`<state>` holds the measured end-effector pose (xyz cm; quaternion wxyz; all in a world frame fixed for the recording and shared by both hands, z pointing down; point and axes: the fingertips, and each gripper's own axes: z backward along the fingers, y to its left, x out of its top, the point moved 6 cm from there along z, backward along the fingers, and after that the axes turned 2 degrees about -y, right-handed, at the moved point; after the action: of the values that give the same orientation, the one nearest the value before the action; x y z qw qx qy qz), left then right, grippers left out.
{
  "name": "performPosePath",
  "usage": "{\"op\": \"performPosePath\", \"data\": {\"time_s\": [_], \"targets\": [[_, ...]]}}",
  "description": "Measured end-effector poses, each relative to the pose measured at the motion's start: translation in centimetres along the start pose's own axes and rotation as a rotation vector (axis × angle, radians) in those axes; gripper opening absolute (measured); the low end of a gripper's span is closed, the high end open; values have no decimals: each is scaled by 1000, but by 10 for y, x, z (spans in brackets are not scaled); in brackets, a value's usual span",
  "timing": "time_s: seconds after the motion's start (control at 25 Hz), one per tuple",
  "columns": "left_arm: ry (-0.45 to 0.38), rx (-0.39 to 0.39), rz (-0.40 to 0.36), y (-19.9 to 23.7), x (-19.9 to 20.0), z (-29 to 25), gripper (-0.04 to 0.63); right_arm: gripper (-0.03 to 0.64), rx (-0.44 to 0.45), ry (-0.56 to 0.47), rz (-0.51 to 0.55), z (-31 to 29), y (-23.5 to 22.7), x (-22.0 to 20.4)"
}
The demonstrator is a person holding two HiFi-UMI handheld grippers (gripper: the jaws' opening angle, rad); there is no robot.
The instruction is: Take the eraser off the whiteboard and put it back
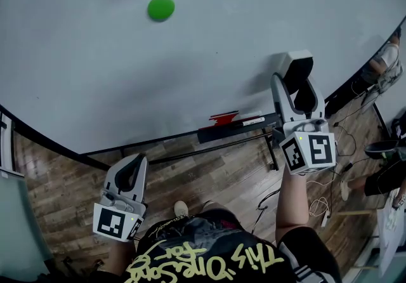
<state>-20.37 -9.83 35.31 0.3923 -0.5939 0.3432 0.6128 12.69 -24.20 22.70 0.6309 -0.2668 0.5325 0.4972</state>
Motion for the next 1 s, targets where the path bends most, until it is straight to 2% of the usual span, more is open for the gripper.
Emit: {"op": "performPosePath", "data": {"time_s": [0.08,0.32,1.0], "targets": [[-4,-12,-17,1,0,-2,8,258,0,-4,-10,3,1,1],[9,-14,38,-2,2,-7,8,259,-9,-17,-23,16,1,10],[6,-64,35,-10,2,-18,8,259,-25,-32,-39,48,7,20]]}}
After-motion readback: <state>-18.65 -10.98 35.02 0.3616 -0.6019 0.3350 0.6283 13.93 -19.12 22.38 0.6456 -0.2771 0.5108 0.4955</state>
